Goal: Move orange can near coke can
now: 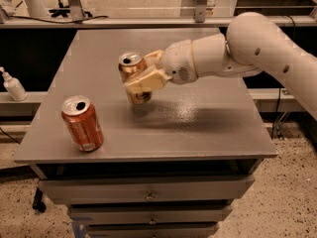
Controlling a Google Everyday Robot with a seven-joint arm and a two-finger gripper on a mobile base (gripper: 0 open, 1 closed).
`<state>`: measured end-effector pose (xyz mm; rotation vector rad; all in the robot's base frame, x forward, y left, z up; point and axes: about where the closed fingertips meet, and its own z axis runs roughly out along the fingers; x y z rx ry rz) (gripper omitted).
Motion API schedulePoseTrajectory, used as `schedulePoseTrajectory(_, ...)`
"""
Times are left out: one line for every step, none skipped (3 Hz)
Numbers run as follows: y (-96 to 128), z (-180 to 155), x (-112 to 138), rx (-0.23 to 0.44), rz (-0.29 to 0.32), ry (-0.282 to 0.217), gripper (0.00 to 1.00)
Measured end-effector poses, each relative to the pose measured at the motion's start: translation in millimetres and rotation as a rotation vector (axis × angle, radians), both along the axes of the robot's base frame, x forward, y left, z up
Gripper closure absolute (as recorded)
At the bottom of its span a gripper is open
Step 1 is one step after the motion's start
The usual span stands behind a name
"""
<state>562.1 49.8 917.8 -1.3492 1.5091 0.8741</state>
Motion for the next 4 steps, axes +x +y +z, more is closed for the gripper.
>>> schedulePoseTrajectory(14.6,-14.1,-23.8,-0.032,0.064,0.004,1.0)
schedulePoseTrajectory(30.0,-24.7,-43.6,-0.021,0.119,0.025,1.0)
schedulePoseTrajectory(40.3,-29.8,-57.3,0.006,0.159,0.05,1.0)
schedulePoseTrajectory(45.7,-30.1,-67.7,0.039,0.189,0.075,1.0)
